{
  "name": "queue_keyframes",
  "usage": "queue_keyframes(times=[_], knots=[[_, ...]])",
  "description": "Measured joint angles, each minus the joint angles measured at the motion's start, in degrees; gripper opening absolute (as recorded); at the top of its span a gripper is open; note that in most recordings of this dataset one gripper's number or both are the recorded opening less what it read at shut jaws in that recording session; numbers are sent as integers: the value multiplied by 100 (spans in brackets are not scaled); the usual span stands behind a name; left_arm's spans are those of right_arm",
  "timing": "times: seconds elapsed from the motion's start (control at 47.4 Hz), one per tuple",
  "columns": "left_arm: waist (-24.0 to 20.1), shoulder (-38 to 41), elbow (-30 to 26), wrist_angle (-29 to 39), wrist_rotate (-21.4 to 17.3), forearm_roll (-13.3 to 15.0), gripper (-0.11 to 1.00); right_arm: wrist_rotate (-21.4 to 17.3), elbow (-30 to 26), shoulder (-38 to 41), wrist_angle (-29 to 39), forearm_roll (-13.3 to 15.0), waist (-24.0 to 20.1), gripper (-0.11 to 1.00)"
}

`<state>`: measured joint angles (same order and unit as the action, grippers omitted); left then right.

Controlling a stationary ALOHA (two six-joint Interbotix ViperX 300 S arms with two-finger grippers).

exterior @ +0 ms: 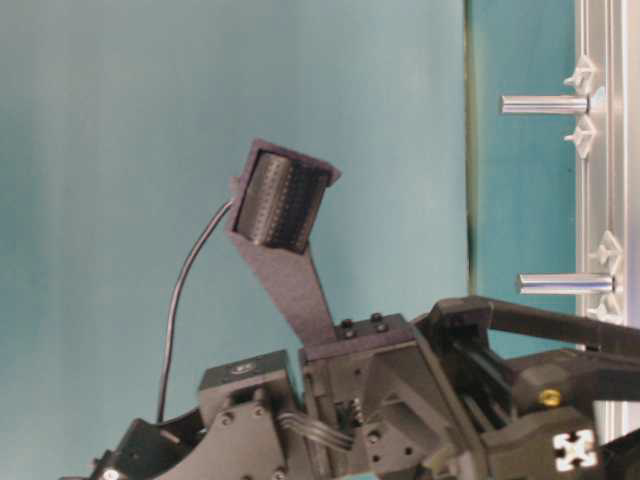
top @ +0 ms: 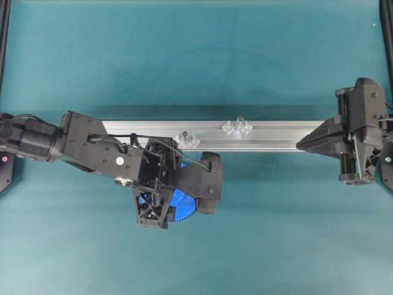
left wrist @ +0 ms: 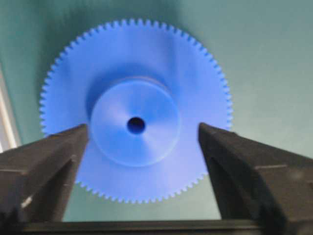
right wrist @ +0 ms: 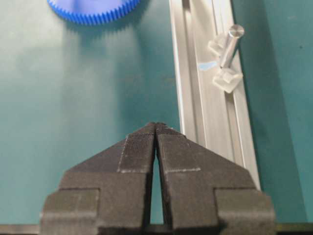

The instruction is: Find the location of the shaft and insert the large gear.

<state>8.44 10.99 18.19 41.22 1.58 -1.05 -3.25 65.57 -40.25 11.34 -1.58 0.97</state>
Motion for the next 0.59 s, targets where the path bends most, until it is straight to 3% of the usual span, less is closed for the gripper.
queue_keyframes(times=[0.591], knots=[[0, 149, 0, -9, 53, 0, 93, 0, 9, -9, 0, 9, 0, 5]])
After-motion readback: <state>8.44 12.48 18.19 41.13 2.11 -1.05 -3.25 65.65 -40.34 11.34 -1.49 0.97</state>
